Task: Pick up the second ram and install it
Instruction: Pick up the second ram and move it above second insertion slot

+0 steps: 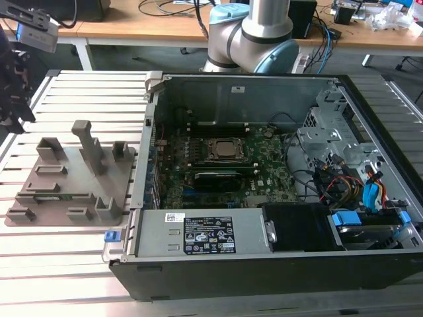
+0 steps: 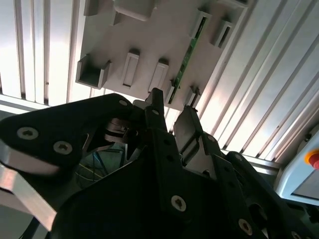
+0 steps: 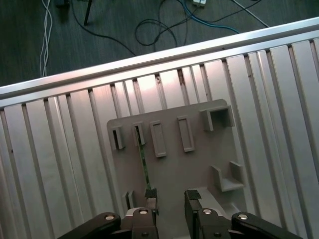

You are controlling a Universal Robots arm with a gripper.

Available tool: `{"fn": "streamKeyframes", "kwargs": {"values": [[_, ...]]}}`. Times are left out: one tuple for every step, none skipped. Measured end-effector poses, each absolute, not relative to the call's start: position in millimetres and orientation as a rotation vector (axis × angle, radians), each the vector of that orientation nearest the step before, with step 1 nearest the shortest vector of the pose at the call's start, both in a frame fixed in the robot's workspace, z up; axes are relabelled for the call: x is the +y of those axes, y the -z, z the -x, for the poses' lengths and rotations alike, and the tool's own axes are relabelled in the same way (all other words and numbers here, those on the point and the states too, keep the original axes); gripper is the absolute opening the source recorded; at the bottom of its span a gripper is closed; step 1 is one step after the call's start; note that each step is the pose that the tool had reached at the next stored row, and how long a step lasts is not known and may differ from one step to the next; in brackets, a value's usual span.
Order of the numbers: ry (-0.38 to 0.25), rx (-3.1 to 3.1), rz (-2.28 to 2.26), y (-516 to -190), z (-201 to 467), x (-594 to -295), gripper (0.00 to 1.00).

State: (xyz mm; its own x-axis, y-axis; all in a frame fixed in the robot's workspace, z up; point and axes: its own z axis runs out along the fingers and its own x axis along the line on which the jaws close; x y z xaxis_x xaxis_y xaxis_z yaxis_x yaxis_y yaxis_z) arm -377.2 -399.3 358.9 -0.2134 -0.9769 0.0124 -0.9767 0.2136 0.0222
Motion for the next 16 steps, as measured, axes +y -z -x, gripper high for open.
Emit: {"fn": "streamKeyframes", "kwargs": {"values": [[0.015,-2.428,-1.956,-357.4,377.2,-399.3,0.36],[0.015,-2.428,-1.956,-356.1,377.2,-399.3,0.36],[0.015,-2.428,-1.956,-354.2,377.2,-399.3,0.36],[0.015,-2.427,-1.957,-352.5,377.2,-399.3,0.36],[0.015,-2.427,-1.957,-351.3,377.2,-399.3,0.36],[0.015,-2.427,-1.957,-350.4,377.2,-399.3,0.36],[0.015,-2.427,-1.958,-349.7,377.2,-399.3,0.36],[0.015,-2.427,-1.958,-348.7,377.2,-399.3,0.36],[0.015,-2.427,-1.958,-347.8,377.2,-399.3,0.36],[0.015,-2.426,-1.958,-347.0,377.2,-399.3,0.36],[0.015,-2.426,-1.958,-346.0,377.2,-399.3,0.36],[0.015,-2.426,-1.959,-345.4,377.2,-399.3,0.36],[0.015,-2.426,-1.959,-344.0,377.2,-399.3,0.36],[0.015,-2.426,-1.959,-342.9,377.2,-399.3,0.36],[0.015,-2.425,-1.959,-342.1,377.2,-399.3,0.36],[0.015,-2.425,-1.959,-341.5,377.2,-399.3,0.36]]}}
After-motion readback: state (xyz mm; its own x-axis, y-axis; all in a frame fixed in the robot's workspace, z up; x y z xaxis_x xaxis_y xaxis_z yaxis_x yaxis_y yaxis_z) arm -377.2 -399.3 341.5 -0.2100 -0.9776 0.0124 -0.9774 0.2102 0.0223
